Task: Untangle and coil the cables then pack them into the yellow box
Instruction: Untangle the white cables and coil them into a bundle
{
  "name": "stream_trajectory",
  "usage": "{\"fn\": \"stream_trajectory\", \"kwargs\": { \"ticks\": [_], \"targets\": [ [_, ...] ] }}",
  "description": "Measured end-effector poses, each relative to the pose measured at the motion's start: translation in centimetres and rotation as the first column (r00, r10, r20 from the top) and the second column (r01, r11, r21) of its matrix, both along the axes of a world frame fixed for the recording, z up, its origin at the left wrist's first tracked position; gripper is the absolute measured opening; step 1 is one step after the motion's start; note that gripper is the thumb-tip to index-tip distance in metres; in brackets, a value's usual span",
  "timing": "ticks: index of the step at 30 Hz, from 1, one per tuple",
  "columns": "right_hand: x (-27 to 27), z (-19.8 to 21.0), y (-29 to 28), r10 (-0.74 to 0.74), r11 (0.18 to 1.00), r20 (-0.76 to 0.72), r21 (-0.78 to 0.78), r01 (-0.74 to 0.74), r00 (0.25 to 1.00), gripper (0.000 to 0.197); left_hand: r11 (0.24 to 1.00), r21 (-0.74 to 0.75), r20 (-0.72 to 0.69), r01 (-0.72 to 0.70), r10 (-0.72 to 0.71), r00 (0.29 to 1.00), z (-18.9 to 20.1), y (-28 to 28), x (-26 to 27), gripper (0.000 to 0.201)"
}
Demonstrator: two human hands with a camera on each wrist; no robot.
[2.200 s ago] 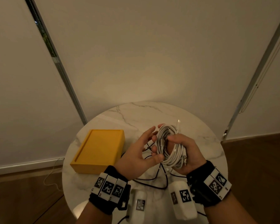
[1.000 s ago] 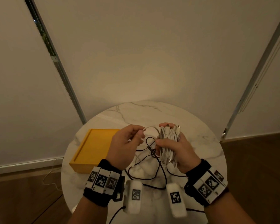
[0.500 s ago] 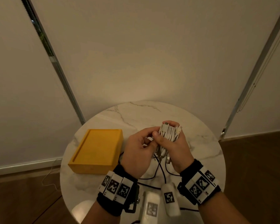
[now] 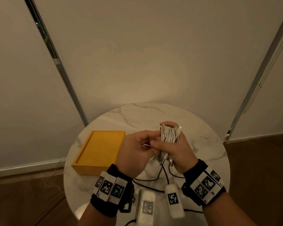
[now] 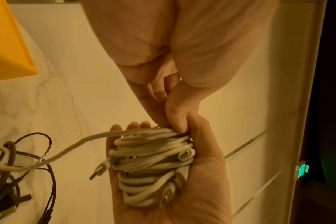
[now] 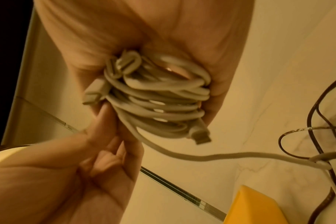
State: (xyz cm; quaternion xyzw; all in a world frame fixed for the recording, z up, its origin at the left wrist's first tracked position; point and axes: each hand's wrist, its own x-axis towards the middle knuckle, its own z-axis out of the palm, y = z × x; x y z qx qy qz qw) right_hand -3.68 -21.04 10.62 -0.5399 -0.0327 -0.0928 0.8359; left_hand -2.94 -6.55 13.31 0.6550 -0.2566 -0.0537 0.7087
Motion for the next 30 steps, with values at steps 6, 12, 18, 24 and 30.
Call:
{"fn": "stream_trajectory", "kwargs": {
  "ticks": [6,12,18,24,30],
  "targets": [
    [-0.3,0.3,-0.2,-0.15,0.989,0.006,0.004,0.15,0.989,0.064,0.995,0.057,0.065,-0.079,0.075,0.995,-0.6,0.7,0.4,0.028],
    [-1.0,1.3,-0.9,-0.062,0.967,0.027,0.251,0.054,0.998,0.034,0.911,0.406,-0.219,-0.069,0.17,0.961,-1.0,2.2,0.9,0.025],
    [-0.9,1.2,-0.8,-0.058,0.946,0.01,0.319,0.052,0.998,0.031,0.889,0.457,-0.3,0.032,0.12,0.946,-1.6,0.6,-0.1,0.032],
    [-0.8,1.2,-1.6,0.053,0.945,-0.102,0.326,-0.017,0.993,0.017,0.948,0.315,-0.073,-0.039,0.066,0.995,-1.4,0.9,0.1,0.03],
    [-0.8,0.9,-1.4,0.196,0.944,-0.161,0.297,-0.142,0.967,0.034,0.884,0.466,0.118,0.028,-0.094,0.989,-0.8,1.9,0.6,0.068]
  ]
}}
